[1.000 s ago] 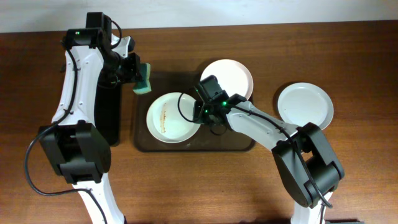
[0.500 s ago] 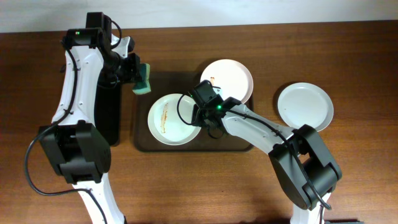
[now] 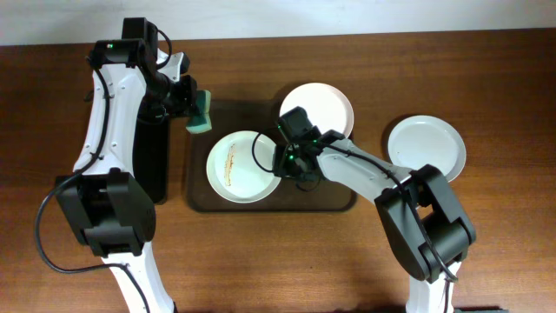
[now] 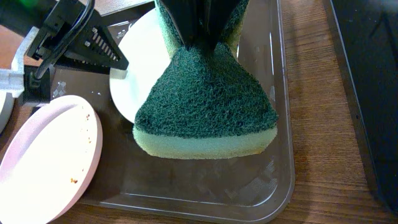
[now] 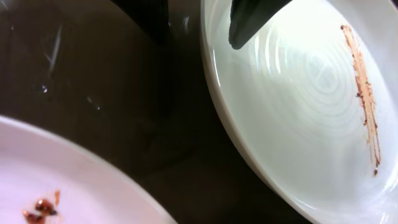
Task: Clean dirty plates on tray and stack at the side
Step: 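Lower the sponge onto the held plate with the left gripper and scrub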
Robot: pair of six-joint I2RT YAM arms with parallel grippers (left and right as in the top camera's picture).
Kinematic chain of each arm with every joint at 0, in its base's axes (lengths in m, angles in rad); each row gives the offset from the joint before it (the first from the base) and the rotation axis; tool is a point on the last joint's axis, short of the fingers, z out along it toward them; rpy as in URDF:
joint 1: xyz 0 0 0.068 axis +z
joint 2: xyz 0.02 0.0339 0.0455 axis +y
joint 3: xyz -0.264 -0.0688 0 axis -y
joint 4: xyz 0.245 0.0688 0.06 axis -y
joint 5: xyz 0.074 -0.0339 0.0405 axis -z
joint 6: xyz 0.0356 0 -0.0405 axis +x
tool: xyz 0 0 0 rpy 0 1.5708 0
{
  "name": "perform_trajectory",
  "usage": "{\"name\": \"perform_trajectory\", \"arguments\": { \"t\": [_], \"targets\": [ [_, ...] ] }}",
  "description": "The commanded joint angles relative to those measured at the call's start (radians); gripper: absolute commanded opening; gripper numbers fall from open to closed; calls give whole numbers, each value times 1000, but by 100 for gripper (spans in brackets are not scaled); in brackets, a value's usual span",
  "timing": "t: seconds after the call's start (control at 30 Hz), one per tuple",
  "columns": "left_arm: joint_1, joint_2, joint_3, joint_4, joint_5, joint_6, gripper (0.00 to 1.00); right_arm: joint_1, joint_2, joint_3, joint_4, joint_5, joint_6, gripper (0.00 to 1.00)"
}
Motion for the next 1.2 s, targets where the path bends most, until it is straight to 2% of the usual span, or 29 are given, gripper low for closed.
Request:
{"name": "perform_trajectory", "arguments": {
  "t": [0.0,0.5,0.53,0.57,0.6,0.9,1.17],
  "targets": [
    [-4,-6,16,-1,-4,19,1,-3,23,15,5,-94,-64,33],
    [-5,-6,-16,-5,-4,24,1,-41,52,13,4,-179,-80,25],
    [-5,-6,-18,-5,-3,33,1,-43,52,13,3,-179,-86,21],
    [-5,-6,-20,-8,-3,42,1,-43,52,13,2,-179,-97,10],
    [-6,-6,-20,-13,-3,42,1,-43,52,13,3,-178,-97,4],
    [-42,-6,-49,-105,-3,88,1,-44,52,13,18,-179,-101,4],
    [-137,-6,-228,-26,-3,69,1,-65,52,13,29,-181,-84,4]
  ]
}}
